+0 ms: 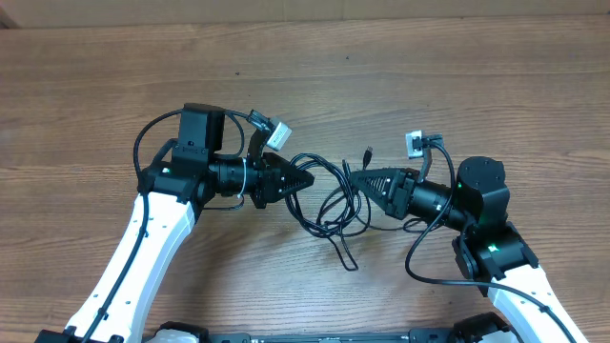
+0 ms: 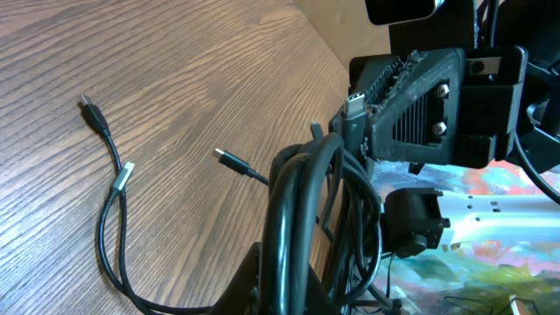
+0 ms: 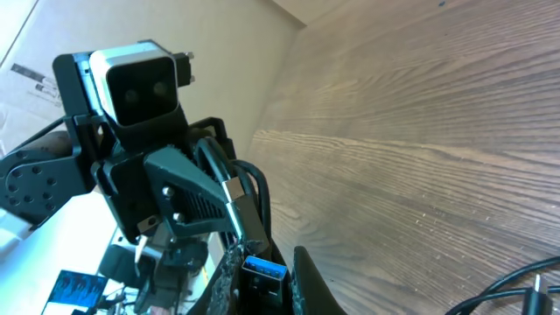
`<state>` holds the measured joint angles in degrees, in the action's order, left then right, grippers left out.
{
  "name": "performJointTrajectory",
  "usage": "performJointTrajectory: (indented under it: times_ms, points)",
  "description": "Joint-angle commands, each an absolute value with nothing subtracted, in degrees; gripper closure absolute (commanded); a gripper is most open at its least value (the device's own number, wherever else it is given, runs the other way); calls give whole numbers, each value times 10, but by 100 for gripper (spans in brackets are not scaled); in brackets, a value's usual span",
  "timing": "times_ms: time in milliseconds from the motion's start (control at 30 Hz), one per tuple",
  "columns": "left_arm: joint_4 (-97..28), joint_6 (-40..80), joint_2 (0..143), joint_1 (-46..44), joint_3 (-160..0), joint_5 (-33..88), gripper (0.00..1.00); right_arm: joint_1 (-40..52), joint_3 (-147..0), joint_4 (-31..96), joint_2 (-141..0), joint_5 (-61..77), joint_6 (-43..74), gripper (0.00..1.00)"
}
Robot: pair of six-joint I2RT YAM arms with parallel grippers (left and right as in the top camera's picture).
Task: Untangle cables
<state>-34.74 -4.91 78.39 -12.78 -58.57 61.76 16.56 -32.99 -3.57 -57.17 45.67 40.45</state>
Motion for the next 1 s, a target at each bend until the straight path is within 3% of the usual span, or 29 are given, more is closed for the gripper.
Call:
performJointTrajectory:
  times_ms: [0,167,333,467,500,567,633,800,900,967]
  points:
    - [-328,-62,780,-133,-597,698,96,198,-331,-25,-575,455,409,96]
    - [-274,-62,780,-133,-597,818,96,248,-331,28,-630,321,409,96]
    - [-269,-60,780,-133,-597,826,96,257,-331,-30,-694,316,425,96]
    - [-249,-60,780,-133,-597,809,96,270,-331,-50,-726,318,449,74]
    - [-248,-60,780,-133,-597,788,96,270,-331,-51,-726,318,449,65]
    - [-251,-37,780,-133,-597,721,96,269,-331,-61,-722,318,449,37]
    - [-250,31,780,-133,-597,655,96,260,-331,-78,-710,329,449,23]
    - [-250,187,780,-133,-597,533,96,244,-331,-46,-658,292,412,0]
    - [-250,274,780,-133,-597,472,96,244,-331,55,-625,178,406,0]
    - [-250,296,780,-133,-597,449,96,247,-331,93,-614,174,406,0]
